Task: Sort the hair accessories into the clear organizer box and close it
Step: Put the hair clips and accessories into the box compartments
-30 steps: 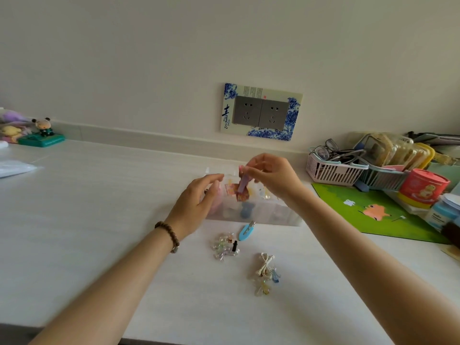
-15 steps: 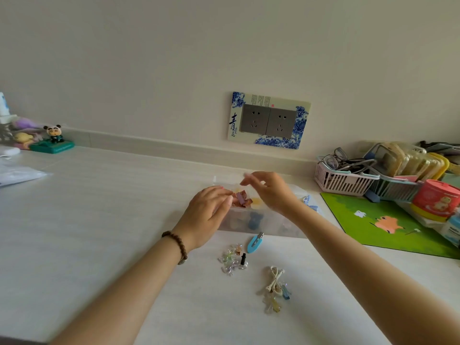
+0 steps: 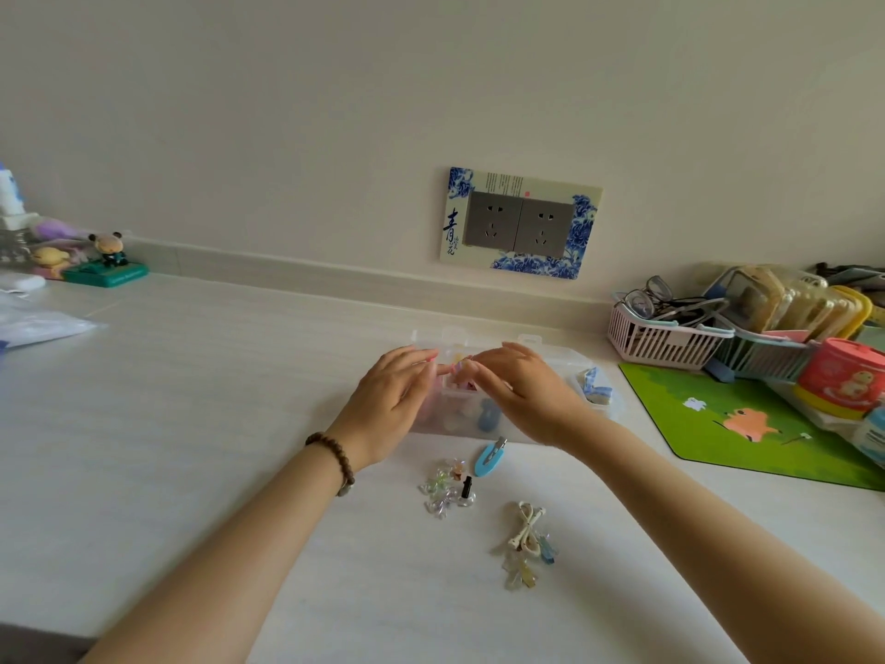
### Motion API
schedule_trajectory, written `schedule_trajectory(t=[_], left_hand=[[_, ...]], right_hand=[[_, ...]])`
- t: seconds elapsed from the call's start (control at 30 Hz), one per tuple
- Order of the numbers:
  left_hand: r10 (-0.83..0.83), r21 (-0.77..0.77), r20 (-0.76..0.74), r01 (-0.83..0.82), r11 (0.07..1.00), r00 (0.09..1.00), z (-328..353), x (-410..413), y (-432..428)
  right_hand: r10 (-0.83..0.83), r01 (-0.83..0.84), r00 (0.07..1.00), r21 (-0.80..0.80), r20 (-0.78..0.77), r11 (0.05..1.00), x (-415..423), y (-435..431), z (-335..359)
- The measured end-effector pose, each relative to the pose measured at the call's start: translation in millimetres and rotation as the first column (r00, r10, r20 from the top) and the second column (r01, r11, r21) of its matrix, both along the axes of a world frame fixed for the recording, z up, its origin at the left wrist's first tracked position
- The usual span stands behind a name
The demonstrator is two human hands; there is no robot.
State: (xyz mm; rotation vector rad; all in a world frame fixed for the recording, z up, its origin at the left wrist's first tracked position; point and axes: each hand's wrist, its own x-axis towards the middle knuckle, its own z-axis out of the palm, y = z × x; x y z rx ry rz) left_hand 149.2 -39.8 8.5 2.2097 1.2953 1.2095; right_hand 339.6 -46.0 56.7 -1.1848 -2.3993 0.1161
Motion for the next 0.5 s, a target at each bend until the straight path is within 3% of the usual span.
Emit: schedule_trajectory(t=[0.07,0.17,0.27,0.5], left_hand=[[-0.017,-0.012,0.002,0.017,1.000,1.000,-3,0,3],[-0.060,0.027,-0.020,0.060,0.998,0.998,-4,4,2],[-0.074,0.047,-0.016,0.075,0.996,0.997,-2,8,0],[-0.087,0.020,0.003,0.087,0.996,0.996,-2,7,-2]], right_hand=[[-0.004,0.016,0.984,0.063,-0.176,0.998,6,-14,2],[0.004,-0.020,0.961,-0.056,-0.277,0.998,19,-37,1],[0.004,-0.027,0.991,-0.179,-0.130,0.983,30,-45,-17],[-0.012,0.029,0.995,-0.168,0.102,0.985,37,-43,-38]])
